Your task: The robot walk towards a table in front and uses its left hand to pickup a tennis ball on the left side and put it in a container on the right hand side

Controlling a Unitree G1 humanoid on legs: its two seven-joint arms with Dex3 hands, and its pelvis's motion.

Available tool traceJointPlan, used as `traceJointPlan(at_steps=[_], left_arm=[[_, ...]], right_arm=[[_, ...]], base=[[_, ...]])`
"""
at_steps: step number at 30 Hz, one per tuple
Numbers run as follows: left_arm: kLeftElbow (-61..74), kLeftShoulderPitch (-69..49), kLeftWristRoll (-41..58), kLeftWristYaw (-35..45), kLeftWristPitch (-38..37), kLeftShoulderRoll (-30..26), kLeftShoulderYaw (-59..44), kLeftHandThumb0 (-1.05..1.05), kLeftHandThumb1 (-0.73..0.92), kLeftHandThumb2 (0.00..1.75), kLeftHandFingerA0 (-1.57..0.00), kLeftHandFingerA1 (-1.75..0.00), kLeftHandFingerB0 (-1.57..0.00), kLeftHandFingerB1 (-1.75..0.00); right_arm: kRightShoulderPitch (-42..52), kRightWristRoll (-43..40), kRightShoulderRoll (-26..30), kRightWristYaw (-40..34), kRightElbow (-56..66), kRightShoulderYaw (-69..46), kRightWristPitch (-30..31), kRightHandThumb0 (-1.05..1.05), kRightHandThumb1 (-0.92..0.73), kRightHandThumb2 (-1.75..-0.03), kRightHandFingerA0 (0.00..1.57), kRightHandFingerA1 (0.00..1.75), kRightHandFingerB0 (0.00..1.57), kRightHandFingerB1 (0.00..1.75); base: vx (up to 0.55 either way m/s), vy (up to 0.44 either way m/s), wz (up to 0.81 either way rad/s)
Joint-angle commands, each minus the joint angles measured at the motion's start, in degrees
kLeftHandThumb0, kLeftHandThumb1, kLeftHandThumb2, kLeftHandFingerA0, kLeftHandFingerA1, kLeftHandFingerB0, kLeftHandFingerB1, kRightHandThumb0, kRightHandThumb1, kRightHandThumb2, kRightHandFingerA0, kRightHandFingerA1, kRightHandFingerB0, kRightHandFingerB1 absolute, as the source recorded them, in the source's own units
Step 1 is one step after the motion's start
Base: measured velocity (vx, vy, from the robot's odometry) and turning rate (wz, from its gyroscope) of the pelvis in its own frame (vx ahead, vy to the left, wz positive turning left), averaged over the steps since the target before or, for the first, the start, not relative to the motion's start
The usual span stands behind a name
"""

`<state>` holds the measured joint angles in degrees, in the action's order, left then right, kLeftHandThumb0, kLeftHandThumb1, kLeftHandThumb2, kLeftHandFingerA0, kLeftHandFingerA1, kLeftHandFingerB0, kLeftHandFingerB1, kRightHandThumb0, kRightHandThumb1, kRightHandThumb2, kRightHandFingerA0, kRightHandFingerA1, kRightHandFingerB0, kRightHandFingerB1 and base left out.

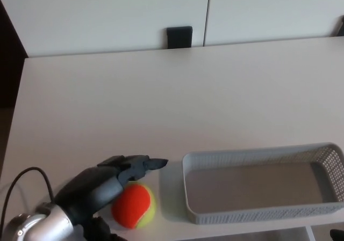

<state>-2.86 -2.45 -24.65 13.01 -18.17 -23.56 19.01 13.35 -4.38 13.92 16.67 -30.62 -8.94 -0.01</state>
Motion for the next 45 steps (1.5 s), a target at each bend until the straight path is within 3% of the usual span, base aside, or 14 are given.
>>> traceJointPlan(at_steps=[1, 2, 3, 4, 5, 6, 7, 9, 10, 19, 32, 34, 37, 45], left_arm=[[-2.5, -0.9, -10.4, -6.6, 1.7, -1.0, 1.9, -0.35, 0.61, 0.61, -0.92, -0.66, -0.43, -0.37], [-2.7, -1.0, -10.8, -7.9, 1.8, -0.6, 1.8, -0.3, 0.72, 0.7, -1.17, -0.81, -0.52, -0.39], [-2.9, -1.1, -11.0, -8.9, 1.6, -0.3, 1.9, -0.3, 0.72, 0.7, -1.17, -0.81, -0.52, -0.39], [-3.2, -1.5, -10.7, -10.3, 1.3, 0.3, 1.7, -0.16, 0.63, 1.09, -1.37, -0.9, -0.76, -0.46], [-3.2, -1.8, -10.8, -11.5, 1.2, 0.7, 1.6, -0.18, 0.6, 1.18, -1.34, -1.17, -0.83, -0.57], [-3.1, -2.0, -11.2, -12.2, 1.3, 0.8, 1.6, -0.18, 0.6, 1.18, -1.34, -1.17, -0.83, -0.57], [-3.9, -1.9, -11.1, -14.3, -0.4, 1.2, 1.5, -0.14, 0.51, 1.35, -1.22, -1.49, -1.06, -0.65], [-4.4, -1.5, -11.0, -15.3, -0.8, 1.5, 1.5, -0.13, 0.52, 1.36, -1.21, -1.46, -1.07, -0.73], [-4.6, -1.2, -10.8, -15.6, -0.8, 1.6, 1.4, -0.14, 0.51, 1.34, -1.21, -1.46, -1.07, -0.86], [-5.0, -1.5, -8.1, -15.9, -1.4, 1.7, 0.9, -0.11, 0.58, 1.23, -1.3, -1.26, -1.03, -1.01], [3.6, -2.0, -0.4, -13.8, -1.2, 3.9, -4.6, -0.07, 0.57, 1.24, -1.33, -1.21, -1.02, -1.0], [12.7, 0.4, 1.7, -12.7, 1.6, 5.6, -7.1, -0.13, 0.54, 1.42, -1.2, -1.4, -0.98, -1.01], [16.2, 1.7, 2.0, -11.1, 4.2, 6.8, -8.1, -0.12, 0.65, 1.29, -1.28, -1.28, -0.98, -1.02], [23.0, 8.4, -0.5, -5.6, 12.7, 12.1, -4.1, -0.26, 0.53, 1.18, -1.32, -1.31, -0.99, -1.01]], right_arm=[[-0.4, -0.4, 1.4, 1.0, 0.8, 0.0, 2.2, -0.12, -0.38, -0.84, 0.32, 0.58, 0.2, 0.51], [-0.6, -0.6, 1.3, 1.1, 0.7, -0.1, 2.3, -0.12, -0.38, -0.85, 0.34, 0.58, 0.2, 0.51], [-0.6, -0.8, 1.2, 1.1, 0.7, -0.3, 2.5, -0.12, -0.38, -0.85, 0.34, 0.58, 0.2, 0.51], [-0.4, -0.8, 1.3, 1.4, 0.9, -0.2, 2.4, -0.13, -0.39, -0.86, 0.37, 0.6, 0.19, 0.51], [-0.3, -0.8, 1.3, 1.4, 1.2, -0.1, 2.6, -0.13, -0.39, -0.86, 0.39, 0.61, 0.21, 0.51], [-0.2, -0.8, 1.2, 1.3, 1.5, -0.1, 2.8, -0.13, -0.39, -0.86, 0.39, 0.61, 0.21, 0.51], [-0.4, -0.8, 1.4, 1.5, 1.2, -0.2, 2.4, -0.14, -0.4, -0.86, 0.43, 0.62, 0.22, 0.52], [-0.8, -0.9, 1.5, 1.7, 1.0, -0.2, 2.4, -0.14, -0.4, -0.86, 0.44, 0.63, 0.23, 0.52], [-1.2, -0.8, 1.4, 1.7, 0.8, -0.2, 2.5, -0.18, -0.58, -0.57, 0.52, 0.49, 0.35, 0.38], [-1.7, -0.4, 2.0, 2.3, 0.4, 0.6, 3.1, -0.22, -0.6, -0.58, 0.52, 0.49, 0.37, 0.39], [-3.0, 0.2, 2.8, 2.5, -1.4, 1.9, 2.6, -0.28, -0.62, -0.58, 0.5, 0.47, 0.37, 0.39], [-3.0, 0.3, 3.0, 2.8, -1.7, 2.0, 2.0, -0.26, -0.6, -0.58, 0.48, 0.47, 0.37, 0.39], [-3.6, 0.2, 2.9, 2.7, -2.6, 2.0, 1.6, -0.27, -0.6, -0.58, 0.5, 0.47, 0.38, 0.39], [-1.6, 0.7, 3.1, 2.8, -0.8, 2.7, 1.4, -0.25, -0.62, -0.58, 0.51, 0.48, 0.36, 0.39]], base=[[0.0, 0.0, 0.0], [0.0, 0.0, 0.0], [0.0, 0.0, 0.0], [0.0, 0.0, 0.0], [0.0, 0.0, 0.0], [0.0, 0.0, 0.0], [0.0, 0.0, 0.0], [0.0, 0.0, 0.0], [0.0, 0.0, 0.0], [0.0, 0.0, 0.0], [0.0, 0.0, 0.0], [0.0, 0.0, 0.0], [-0.01, -0.002, 0.02], [0.0, 0.0, 0.0]])
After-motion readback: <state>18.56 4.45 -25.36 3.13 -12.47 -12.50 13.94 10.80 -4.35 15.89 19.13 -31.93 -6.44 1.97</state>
